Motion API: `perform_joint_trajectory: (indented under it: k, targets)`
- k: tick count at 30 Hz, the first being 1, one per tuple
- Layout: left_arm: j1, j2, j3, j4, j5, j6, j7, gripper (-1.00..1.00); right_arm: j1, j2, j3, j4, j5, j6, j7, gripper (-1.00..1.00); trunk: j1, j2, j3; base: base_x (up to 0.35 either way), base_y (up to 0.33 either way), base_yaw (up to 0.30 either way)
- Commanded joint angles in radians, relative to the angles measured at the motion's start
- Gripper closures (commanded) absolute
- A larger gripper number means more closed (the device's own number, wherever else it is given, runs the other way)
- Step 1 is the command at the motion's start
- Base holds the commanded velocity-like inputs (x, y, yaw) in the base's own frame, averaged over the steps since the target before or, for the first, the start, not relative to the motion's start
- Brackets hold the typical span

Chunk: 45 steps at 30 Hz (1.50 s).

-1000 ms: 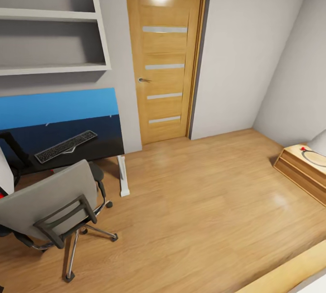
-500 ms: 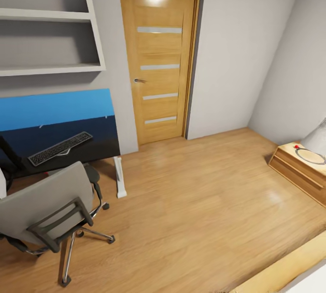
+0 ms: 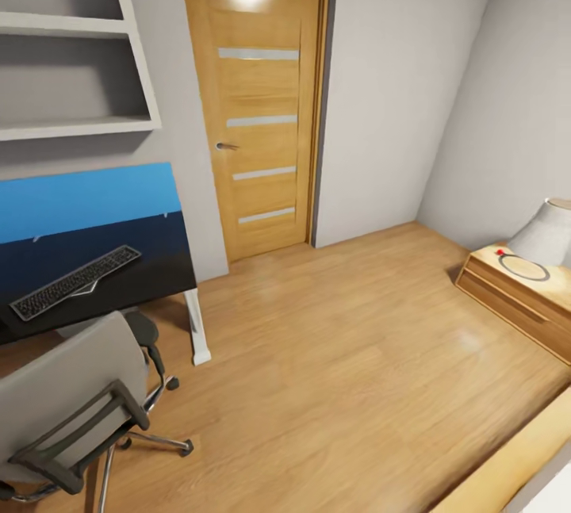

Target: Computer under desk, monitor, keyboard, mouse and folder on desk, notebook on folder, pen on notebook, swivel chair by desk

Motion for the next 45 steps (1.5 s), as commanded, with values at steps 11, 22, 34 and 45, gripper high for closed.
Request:
perform_joint_trajectory:
  k: [11, 22, 34, 45]
  targets:
    - [-0.001, 0.000, -0.002, 0.001, 0.006, -0.003, 0.001, -1.00, 0.000, 0.000, 0.001, 0.001, 0.000, -0.003, -0.003, -1.00, 0.001, -0.001, -0.001, 0.275, 0.144, -0.006]
    - [-0.001, -0.008, -0.004, 0.004, 0.005, 0.003, 0.001, -1.00, -0.002, 0.005, 0.005, 0.005, -0.002, 0.003, -0.002, -1.00, 0.001, -0.001, -0.001, 0.197, 0.010, 0.000]
    - [-0.001, -0.043, -0.007, 0.028, 0.003, 0.006, 0.001, -1.00, -0.002, 0.016, 0.007, 0.026, -0.001, 0.006, -0.003, -1.00, 0.001, -0.001, -0.001, 0.000, 0.000, 0.000]
    - [-0.001, -0.046, -0.009, 0.042, 0.001, 0.004, 0.001, -1.00, -0.002, 0.017, 0.009, 0.055, 0.000, 0.003, -0.001, -1.00, 0.001, -0.001, -0.001, 0.000, 0.000, 0.000]
